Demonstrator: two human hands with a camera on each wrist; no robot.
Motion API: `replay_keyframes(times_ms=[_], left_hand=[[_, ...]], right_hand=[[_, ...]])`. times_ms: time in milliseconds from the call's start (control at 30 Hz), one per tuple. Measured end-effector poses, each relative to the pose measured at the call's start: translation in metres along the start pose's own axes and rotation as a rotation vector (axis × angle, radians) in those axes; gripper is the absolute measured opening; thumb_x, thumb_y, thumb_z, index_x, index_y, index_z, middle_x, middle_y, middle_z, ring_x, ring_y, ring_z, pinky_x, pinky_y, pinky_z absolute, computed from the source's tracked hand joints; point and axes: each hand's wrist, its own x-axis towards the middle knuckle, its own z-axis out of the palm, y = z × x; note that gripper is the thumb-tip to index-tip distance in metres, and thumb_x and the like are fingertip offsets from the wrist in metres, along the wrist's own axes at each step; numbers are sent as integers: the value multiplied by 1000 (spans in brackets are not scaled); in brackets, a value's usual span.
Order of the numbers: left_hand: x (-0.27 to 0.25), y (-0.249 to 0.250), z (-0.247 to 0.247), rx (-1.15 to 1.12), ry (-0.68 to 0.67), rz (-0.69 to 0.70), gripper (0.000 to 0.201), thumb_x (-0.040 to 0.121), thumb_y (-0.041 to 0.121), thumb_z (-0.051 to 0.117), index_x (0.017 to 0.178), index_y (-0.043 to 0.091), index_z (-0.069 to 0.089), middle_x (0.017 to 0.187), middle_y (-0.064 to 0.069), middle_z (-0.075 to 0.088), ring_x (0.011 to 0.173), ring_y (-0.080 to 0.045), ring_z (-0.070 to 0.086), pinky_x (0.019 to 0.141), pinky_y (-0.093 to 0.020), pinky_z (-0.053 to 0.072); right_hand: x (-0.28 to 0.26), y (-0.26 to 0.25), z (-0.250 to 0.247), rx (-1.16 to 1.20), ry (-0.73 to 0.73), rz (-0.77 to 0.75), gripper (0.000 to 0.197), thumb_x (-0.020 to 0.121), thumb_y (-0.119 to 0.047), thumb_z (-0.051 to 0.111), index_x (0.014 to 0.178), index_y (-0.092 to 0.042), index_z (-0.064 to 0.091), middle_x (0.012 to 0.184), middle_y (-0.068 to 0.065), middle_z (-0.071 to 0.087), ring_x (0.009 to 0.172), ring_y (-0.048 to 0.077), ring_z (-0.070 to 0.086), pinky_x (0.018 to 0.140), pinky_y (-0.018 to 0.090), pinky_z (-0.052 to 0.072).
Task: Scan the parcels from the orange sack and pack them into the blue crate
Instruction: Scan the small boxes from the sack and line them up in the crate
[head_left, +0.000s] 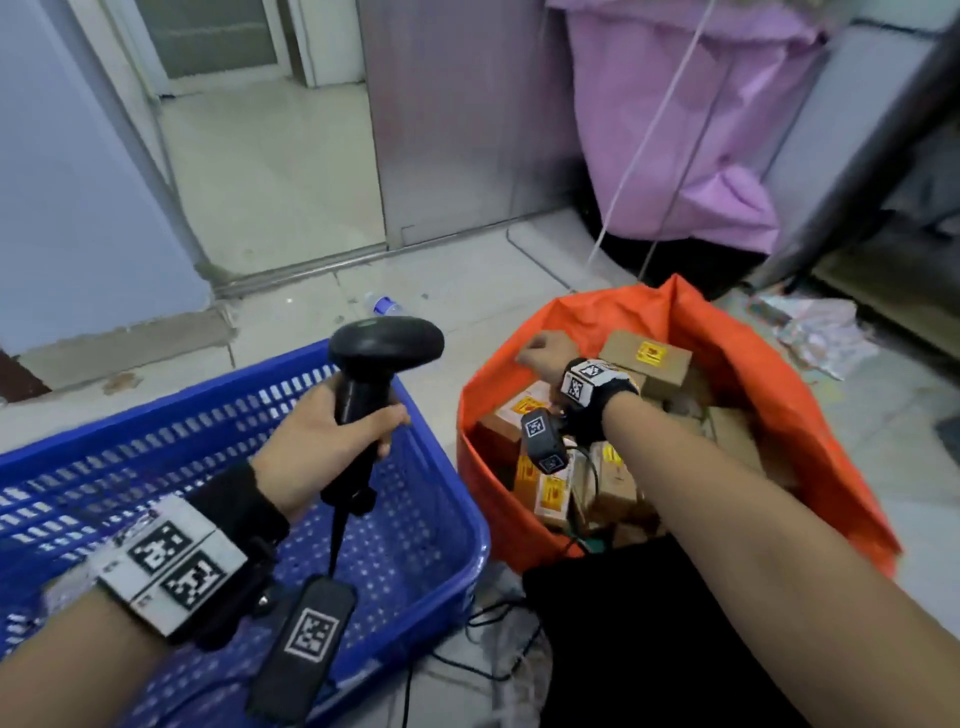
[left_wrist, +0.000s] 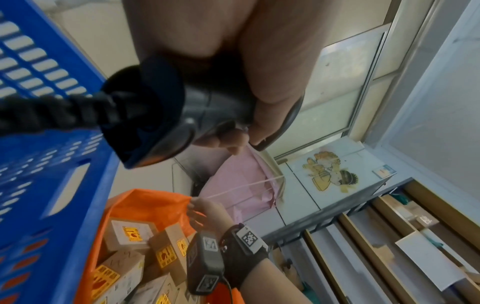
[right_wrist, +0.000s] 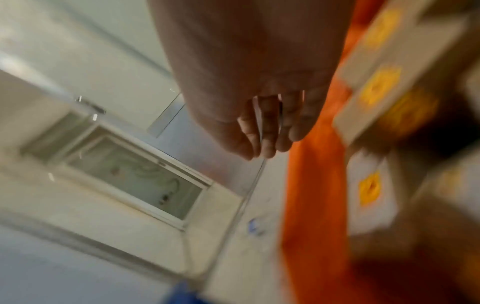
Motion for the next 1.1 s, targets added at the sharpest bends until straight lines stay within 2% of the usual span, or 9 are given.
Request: replay_keyframes(times_ms=[33,167,300,467,600,767,867,1000,1100], left_hand=[[6,-1,9,6,-7,-3,12,89,9,64,94,0,58,59,-4,56,54,-14,50,53,-21,42],[28,-13,32,28,-41,-41,12,88,9,65,94,2,59,61,-5,56,54,-13,51,54,-22,44],[44,-26,42,42,-64,-62,15,90,11,63,99,-1,59,57,2,58,55,-12,52,53,-18,45],[55,-37,42,70,-73,-89,17,91,11,61,100,-3,58,58,2,58,57,-12,54,59,-24,44],[61,-42,40,38,-55,-100,11,90,8,61,97,-1,58,66,-5,61,57,-13,54,59,-28,47],[58,-46,38,37,-38,-102,12,90,5,60,96,-5,58,55,2,57,52,-12,51,54,-25,46],[54,-43,35,3,-27,-107,12,90,4,59,99,-3,57,55,5,58,52,-11,51,53,-22,46],[42,-39,24,-75,7,-103,10,86,5,62,92,4,56,68,-3,61,54,-12,53,56,-25,48],[27,-36,11,-112,36,-105,15,77,14,65,87,7,57,76,-16,56,54,-12,52,57,-27,47]], right_hand=[[3,18,-13,-117,54,13,4,78,-21,66,81,-19,65,83,4,67,79,22,62,72,34,52],[17,81,-45,-523,104,105,52,78,-34,68,124,-13,55,120,13,58,113,34,54,92,40,48],[35,115,-41,-625,6,174,80,72,-41,75,139,-14,41,137,14,47,125,35,45,99,45,43],[46,134,-28,-784,-4,179,85,63,-40,82,135,-16,42,137,15,40,127,37,39,100,49,37],[45,140,-28,-866,42,163,82,68,-30,80,138,-15,38,142,18,34,129,43,35,102,54,37],[33,133,-21,-739,-37,240,88,73,-26,80,141,-16,25,140,24,34,122,51,41,97,60,41],[19,126,-25,-675,-2,251,92,63,-40,82,134,-16,31,132,23,39,116,49,46,89,57,48],[3,90,-46,-442,217,141,70,57,-50,72,111,-12,46,109,14,54,91,35,57,71,39,53],[-6,50,-59,-304,273,78,82,61,-57,67,125,-11,43,125,19,47,107,39,53,86,42,49]])
